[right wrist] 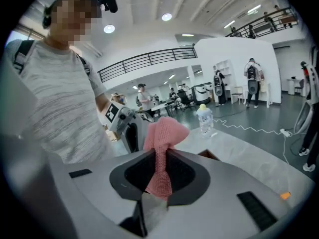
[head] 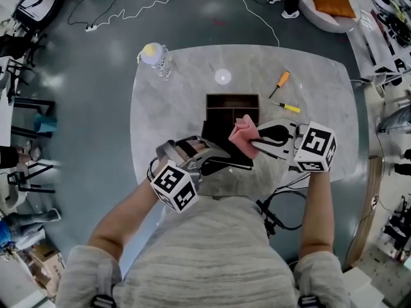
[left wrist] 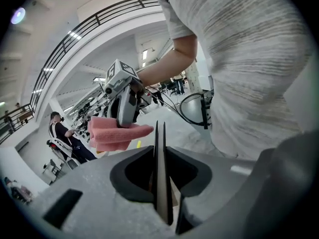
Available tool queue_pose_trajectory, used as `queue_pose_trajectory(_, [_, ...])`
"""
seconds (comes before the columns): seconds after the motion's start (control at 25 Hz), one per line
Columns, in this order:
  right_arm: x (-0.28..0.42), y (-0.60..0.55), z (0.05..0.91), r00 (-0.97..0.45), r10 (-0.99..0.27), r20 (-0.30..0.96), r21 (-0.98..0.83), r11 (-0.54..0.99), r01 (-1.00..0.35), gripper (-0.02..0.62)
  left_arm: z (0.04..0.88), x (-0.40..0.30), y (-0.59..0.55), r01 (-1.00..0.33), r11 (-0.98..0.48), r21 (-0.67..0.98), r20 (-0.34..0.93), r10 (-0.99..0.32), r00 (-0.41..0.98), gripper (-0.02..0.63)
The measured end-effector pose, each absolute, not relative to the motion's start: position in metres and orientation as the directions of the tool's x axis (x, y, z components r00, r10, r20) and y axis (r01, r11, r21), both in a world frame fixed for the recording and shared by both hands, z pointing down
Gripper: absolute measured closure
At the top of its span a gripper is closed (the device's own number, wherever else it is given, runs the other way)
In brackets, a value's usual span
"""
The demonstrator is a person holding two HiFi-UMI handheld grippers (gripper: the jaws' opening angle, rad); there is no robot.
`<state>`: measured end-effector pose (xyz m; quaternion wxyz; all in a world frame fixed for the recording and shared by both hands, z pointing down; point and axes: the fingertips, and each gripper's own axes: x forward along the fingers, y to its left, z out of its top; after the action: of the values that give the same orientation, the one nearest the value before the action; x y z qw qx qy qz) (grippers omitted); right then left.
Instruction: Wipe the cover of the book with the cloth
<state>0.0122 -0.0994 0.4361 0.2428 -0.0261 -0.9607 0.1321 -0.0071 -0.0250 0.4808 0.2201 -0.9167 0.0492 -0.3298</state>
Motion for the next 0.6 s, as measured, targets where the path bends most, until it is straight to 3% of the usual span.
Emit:
queue_pose_trajectory(0.12, [0.002, -0.077, 0.438, -0.849, 0.252, 0.465, -0.318, 0.942, 0.105, 0.532, 0.480, -0.010, -0.023, 0.054, -0.889, -0.455, 0.581, -0.251, 0.774, 0.531])
queue_pose_trajectory(0.28, [-0.007, -0.061, 0.460, -0.774, 0.346, 0.530, -0.352, 0.920, 0.170, 0.532, 0.481, -0.010, -0.023, 0.026, -0.883, -0.469, 0.567, -0.278, 0.775, 0.531])
queue_pose_trajectory(0.6, [-0.025, -0.067, 0.493, -0.691, 0.385, 0.612, -0.348, 0.915, 0.202, 0.532, 0.482, -0.011, -0.020, 0.002, -0.897, -0.442, 0.569, -0.279, 0.774, 0.531])
